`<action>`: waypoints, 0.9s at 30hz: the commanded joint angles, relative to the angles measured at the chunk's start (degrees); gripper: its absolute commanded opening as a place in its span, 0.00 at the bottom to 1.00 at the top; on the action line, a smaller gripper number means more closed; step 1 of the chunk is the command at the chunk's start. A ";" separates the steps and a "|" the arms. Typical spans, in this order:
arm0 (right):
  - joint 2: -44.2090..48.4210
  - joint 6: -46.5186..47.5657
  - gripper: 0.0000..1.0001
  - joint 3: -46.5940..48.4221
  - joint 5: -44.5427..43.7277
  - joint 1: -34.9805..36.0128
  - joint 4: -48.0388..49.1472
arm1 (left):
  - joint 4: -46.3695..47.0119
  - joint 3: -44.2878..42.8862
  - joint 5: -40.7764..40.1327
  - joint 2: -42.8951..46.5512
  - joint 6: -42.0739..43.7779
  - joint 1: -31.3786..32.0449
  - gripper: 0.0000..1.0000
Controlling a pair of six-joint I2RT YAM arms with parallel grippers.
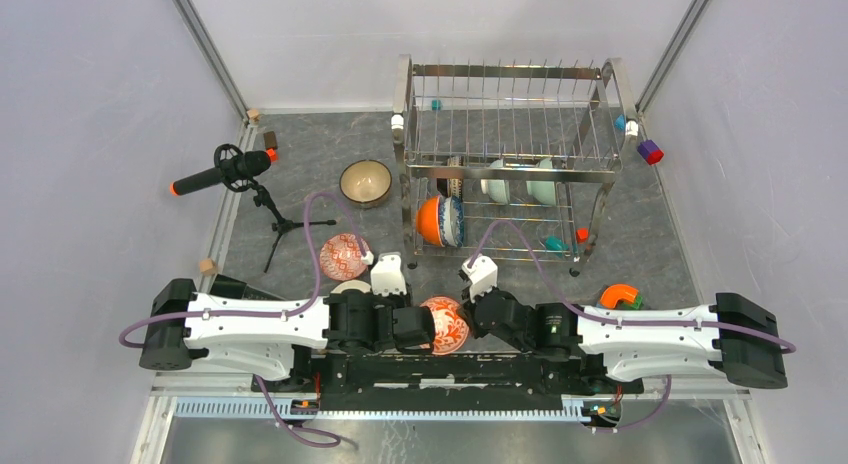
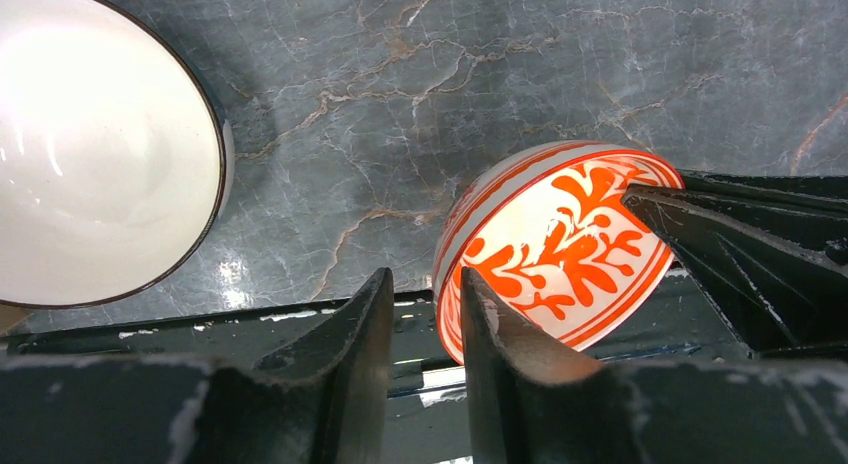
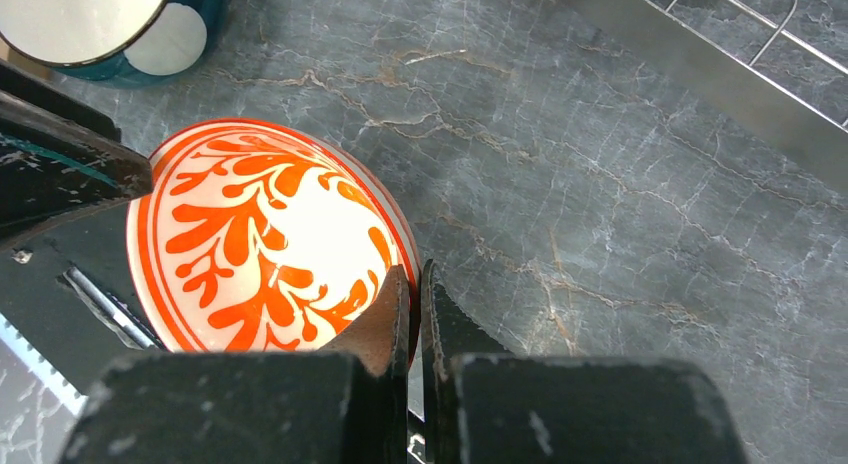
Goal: Unload the bowls from the dish rack
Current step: Place the bowl with the bowl.
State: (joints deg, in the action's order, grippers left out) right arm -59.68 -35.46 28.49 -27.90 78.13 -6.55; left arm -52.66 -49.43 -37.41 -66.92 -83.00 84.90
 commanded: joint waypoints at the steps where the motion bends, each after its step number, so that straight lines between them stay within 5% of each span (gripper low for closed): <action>1: 1.56 0.06 0.00 3.39 -2.01 -0.12 2.18 | 1.51 -0.92 -0.37 -0.03 5.14 0.16 0.40; 14: 2.58 0.12 0.00 3.41 -1.35 -0.29 3.08 | 7.81 0.56 5.51 -4.70 10.72 0.17 0.39; 27: 4.31 -0.39 0.00 2.14 -1.30 -0.34 3.77 | 8.96 2.06 5.60 -4.10 10.38 0.19 0.13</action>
State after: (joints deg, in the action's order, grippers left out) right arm -57.19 -34.81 28.91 -28.38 77.95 -8.43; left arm -44.91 -47.57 -31.46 -71.61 -74.54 84.82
